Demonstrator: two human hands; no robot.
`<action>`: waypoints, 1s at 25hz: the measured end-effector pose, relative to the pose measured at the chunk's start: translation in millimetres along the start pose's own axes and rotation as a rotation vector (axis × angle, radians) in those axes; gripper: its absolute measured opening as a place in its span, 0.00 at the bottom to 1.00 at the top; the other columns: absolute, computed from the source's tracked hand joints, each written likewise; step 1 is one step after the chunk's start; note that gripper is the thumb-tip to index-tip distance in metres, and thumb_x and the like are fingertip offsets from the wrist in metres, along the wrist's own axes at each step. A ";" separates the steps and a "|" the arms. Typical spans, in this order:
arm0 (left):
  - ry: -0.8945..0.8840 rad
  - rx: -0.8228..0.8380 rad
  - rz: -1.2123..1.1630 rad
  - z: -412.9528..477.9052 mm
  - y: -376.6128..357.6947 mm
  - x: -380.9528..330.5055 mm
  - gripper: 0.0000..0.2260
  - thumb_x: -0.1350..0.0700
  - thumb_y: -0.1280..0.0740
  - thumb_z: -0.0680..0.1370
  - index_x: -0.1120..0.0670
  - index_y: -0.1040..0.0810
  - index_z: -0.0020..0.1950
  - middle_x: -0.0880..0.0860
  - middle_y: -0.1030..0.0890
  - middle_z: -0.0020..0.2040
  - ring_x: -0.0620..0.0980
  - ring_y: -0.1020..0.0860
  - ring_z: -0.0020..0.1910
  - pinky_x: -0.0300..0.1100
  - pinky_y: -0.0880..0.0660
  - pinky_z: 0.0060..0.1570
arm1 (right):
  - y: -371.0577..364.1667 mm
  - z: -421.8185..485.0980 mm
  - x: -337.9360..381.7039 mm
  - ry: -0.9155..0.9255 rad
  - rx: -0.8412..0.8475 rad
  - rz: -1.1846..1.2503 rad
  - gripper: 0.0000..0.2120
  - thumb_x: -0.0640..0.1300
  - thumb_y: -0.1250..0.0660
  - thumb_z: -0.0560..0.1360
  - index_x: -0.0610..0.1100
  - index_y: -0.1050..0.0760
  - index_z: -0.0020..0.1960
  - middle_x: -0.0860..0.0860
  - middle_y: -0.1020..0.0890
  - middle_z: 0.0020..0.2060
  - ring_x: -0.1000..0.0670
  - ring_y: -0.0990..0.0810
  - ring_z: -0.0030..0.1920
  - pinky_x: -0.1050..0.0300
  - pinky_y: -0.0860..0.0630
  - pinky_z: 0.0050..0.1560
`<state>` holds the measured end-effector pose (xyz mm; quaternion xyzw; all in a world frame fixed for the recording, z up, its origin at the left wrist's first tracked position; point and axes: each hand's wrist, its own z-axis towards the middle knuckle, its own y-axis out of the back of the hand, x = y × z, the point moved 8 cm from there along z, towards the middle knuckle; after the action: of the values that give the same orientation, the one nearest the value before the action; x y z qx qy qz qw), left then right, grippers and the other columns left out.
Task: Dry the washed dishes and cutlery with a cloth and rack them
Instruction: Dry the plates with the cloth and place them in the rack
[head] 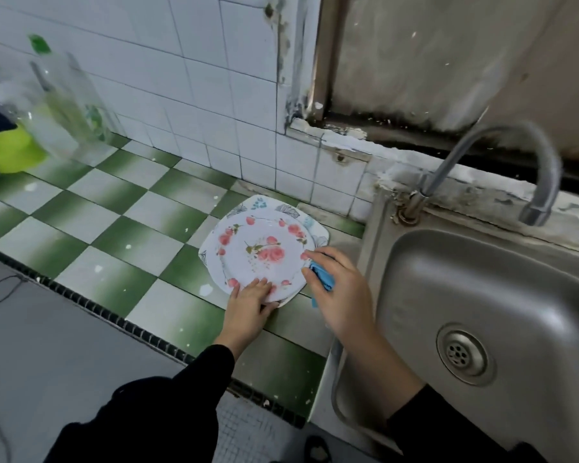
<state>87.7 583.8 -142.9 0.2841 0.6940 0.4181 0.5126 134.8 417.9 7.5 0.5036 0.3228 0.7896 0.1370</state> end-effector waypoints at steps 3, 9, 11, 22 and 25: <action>-0.046 -0.067 0.057 1.5 -2.5 1.0 0.22 0.46 0.39 0.81 0.51 0.32 0.74 0.48 0.33 0.74 0.47 0.38 0.75 0.48 0.53 0.74 | -8.3 6.5 -16.3 -0.043 0.050 0.035 0.13 0.46 0.30 0.76 0.46 0.19 0.60 0.53 0.21 0.60 0.51 0.22 0.59 0.55 0.23 0.57; -0.103 -0.205 0.108 -1.6 -5.6 0.1 0.14 0.56 0.34 0.78 0.55 0.20 0.63 0.53 0.20 0.63 0.55 0.22 0.63 0.58 0.34 0.66 | -5.8 8.7 -24.8 -0.030 0.076 0.009 0.14 0.45 0.30 0.76 0.46 0.20 0.61 0.55 0.22 0.60 0.53 0.23 0.58 0.60 0.25 0.54; -0.104 -0.237 0.132 -5.9 -1.6 -2.7 0.15 0.52 0.36 0.76 0.55 0.17 0.58 0.53 0.17 0.56 0.54 0.18 0.56 0.60 0.27 0.58 | -1.4 4.4 -18.3 0.050 0.051 -0.046 0.13 0.45 0.30 0.76 0.45 0.19 0.60 0.54 0.21 0.59 0.52 0.22 0.57 0.62 0.27 0.52; -0.156 -0.424 0.112 -47.6 27.0 -19.5 0.19 0.47 0.45 0.81 0.53 0.18 0.58 0.49 0.16 0.51 0.49 0.18 0.51 0.52 0.34 0.63 | 9.0 -17.9 -20.6 0.007 0.117 0.034 0.14 0.44 0.30 0.76 0.45 0.20 0.61 0.55 0.22 0.60 0.54 0.23 0.59 0.64 0.30 0.55; -0.184 -0.526 0.074 -61.9 43.5 -28.7 0.23 0.43 0.50 0.83 0.52 0.19 0.58 0.48 0.16 0.49 0.47 0.20 0.49 0.53 0.29 0.61 | 11.0 -20.0 -18.1 -0.006 0.156 0.052 0.15 0.45 0.31 0.77 0.45 0.21 0.62 0.55 0.23 0.60 0.54 0.24 0.59 0.64 0.30 0.56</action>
<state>36.4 563.6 -83.7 0.2033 0.5011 0.5748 0.6141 126.6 392.3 -3.8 0.5231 0.3699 0.7638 0.0777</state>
